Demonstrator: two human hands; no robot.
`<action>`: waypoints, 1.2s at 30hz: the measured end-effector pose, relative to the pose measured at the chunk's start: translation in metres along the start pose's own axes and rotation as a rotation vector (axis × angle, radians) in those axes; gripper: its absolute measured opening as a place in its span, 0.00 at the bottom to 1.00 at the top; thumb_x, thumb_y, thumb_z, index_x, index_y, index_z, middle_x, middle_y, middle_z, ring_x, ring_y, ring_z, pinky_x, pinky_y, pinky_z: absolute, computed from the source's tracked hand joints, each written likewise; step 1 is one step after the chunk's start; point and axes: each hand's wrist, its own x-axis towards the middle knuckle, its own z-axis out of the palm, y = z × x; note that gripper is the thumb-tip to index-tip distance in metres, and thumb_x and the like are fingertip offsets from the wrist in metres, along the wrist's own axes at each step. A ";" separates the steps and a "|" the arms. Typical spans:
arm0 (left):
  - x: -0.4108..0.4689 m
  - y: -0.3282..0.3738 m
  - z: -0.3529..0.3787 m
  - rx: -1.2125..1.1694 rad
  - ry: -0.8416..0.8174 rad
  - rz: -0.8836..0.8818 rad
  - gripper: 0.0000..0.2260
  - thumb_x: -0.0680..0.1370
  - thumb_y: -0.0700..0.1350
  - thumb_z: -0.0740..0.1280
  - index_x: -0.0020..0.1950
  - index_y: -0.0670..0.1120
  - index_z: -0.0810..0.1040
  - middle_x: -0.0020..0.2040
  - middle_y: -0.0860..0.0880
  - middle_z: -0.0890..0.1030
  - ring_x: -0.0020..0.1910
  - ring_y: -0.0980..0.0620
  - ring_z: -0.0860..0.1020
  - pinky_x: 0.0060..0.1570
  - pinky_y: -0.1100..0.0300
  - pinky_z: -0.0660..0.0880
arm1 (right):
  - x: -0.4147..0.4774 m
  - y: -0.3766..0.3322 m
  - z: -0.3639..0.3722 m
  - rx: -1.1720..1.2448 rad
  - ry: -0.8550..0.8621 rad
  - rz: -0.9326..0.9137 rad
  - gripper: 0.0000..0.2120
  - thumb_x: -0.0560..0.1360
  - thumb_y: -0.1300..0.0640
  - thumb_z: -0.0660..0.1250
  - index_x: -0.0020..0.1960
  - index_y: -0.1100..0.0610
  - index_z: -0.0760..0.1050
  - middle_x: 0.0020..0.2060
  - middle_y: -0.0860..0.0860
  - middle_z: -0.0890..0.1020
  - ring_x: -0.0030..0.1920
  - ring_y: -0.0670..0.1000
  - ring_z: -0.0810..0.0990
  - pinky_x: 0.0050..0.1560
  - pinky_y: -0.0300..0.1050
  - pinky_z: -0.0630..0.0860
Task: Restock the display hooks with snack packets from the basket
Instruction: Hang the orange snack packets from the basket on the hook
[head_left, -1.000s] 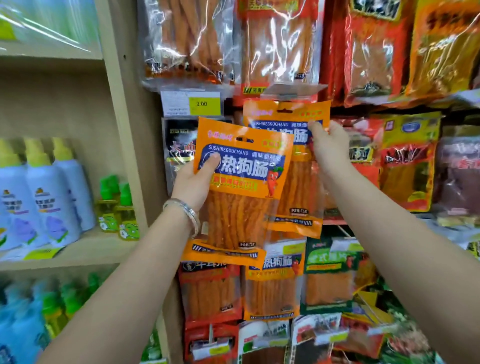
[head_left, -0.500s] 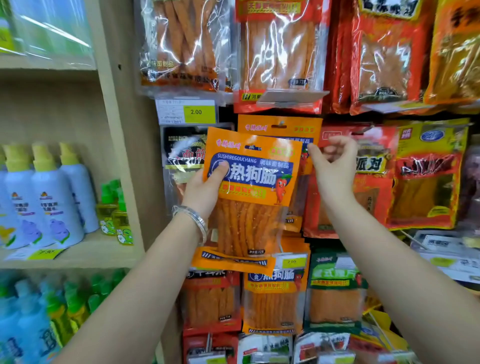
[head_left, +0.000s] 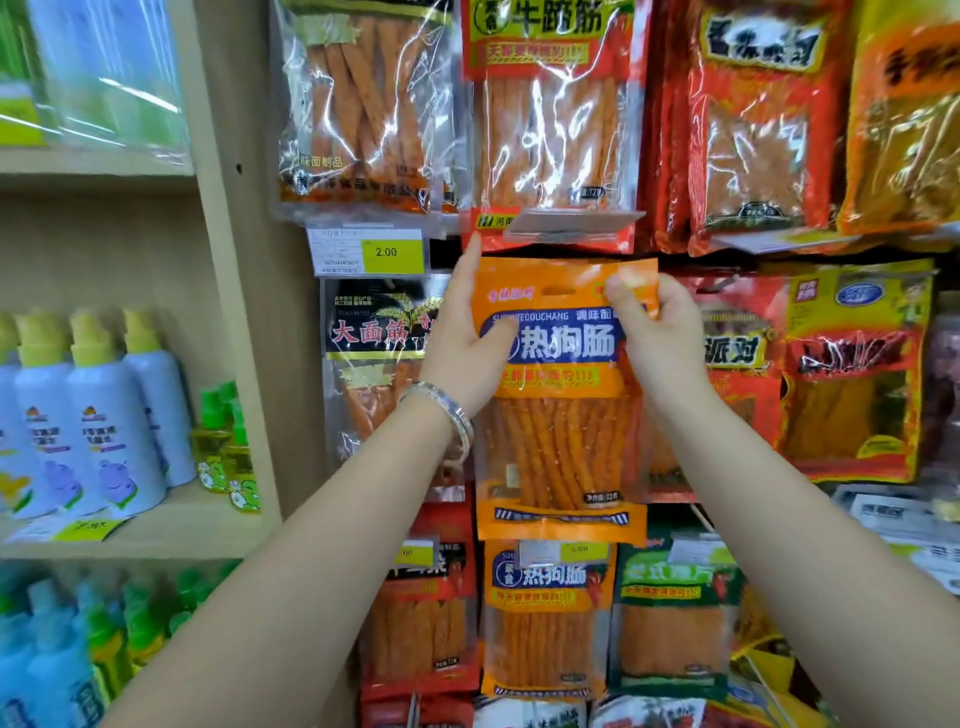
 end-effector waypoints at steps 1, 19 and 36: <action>0.003 0.004 0.000 0.011 -0.015 0.034 0.31 0.77 0.39 0.62 0.76 0.58 0.53 0.74 0.56 0.61 0.72 0.57 0.63 0.69 0.52 0.65 | 0.004 -0.001 0.001 -0.002 0.004 -0.001 0.08 0.76 0.51 0.66 0.38 0.47 0.74 0.36 0.44 0.79 0.41 0.47 0.78 0.47 0.46 0.73; 0.014 0.003 0.002 0.137 -0.016 0.078 0.31 0.77 0.42 0.63 0.74 0.63 0.55 0.77 0.53 0.55 0.71 0.65 0.51 0.66 0.67 0.58 | 0.015 0.012 -0.001 -0.166 -0.039 0.020 0.10 0.77 0.53 0.66 0.42 0.60 0.74 0.38 0.53 0.79 0.41 0.51 0.77 0.47 0.49 0.73; 0.016 -0.006 0.007 0.133 0.054 0.191 0.31 0.75 0.37 0.63 0.73 0.60 0.60 0.77 0.51 0.50 0.55 0.89 0.49 0.48 0.89 0.54 | 0.042 0.008 0.008 -0.201 0.048 0.025 0.13 0.73 0.55 0.66 0.41 0.66 0.72 0.36 0.61 0.76 0.36 0.51 0.73 0.40 0.50 0.72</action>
